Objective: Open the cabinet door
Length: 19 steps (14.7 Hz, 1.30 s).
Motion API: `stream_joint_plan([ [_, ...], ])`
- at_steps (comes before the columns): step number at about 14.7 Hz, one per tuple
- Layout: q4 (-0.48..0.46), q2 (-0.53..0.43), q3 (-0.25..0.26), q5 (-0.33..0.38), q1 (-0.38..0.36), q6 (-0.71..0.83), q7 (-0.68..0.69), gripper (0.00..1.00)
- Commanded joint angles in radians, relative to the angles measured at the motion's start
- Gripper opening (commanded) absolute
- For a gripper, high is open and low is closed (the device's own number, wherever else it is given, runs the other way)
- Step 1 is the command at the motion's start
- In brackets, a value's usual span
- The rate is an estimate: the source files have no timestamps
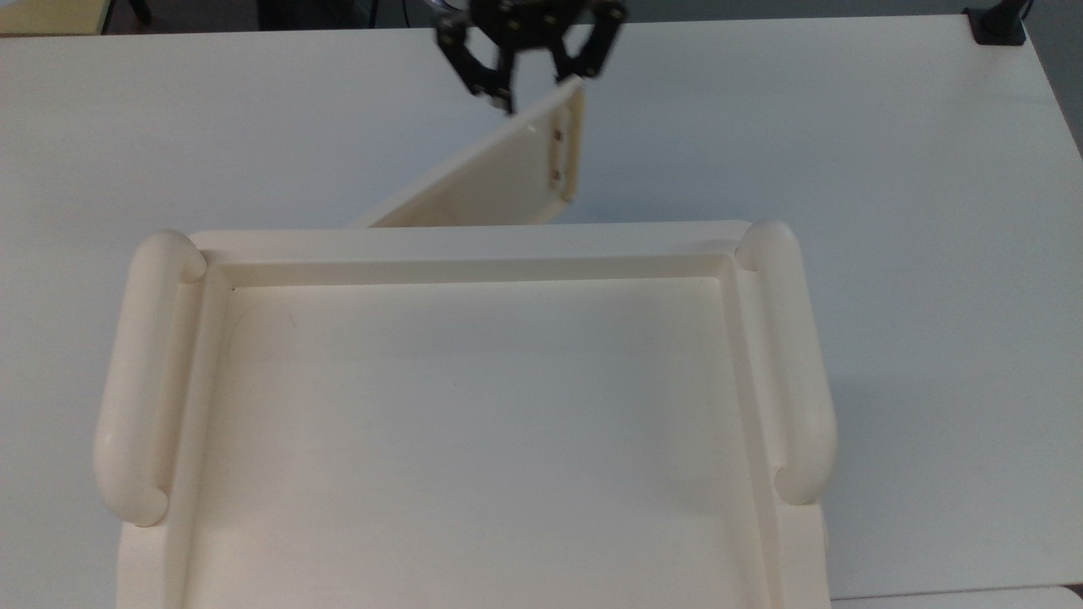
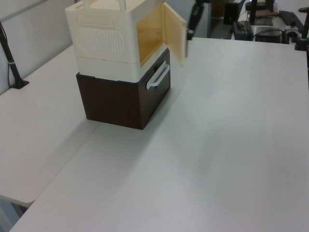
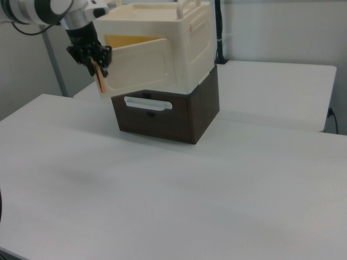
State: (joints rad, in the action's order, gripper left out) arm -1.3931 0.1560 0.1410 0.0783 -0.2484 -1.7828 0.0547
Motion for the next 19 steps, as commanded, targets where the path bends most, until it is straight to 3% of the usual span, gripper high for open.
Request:
stream_joint_plan([
  [1,-0.112,-0.088,0.003,-0.011,0.133,0.072,0.056,1.0],
  [4,-0.153,-0.099,0.009,-0.043,0.207,0.114,0.074,1.0],
  [7,-0.185,-0.134,0.009,-0.159,0.221,0.141,0.068,1.0],
  [12,-0.185,-0.191,0.025,-0.155,0.299,0.201,0.166,1.0],
  [19,-0.166,-0.182,0.022,-0.146,0.299,0.246,0.154,1.0],
])
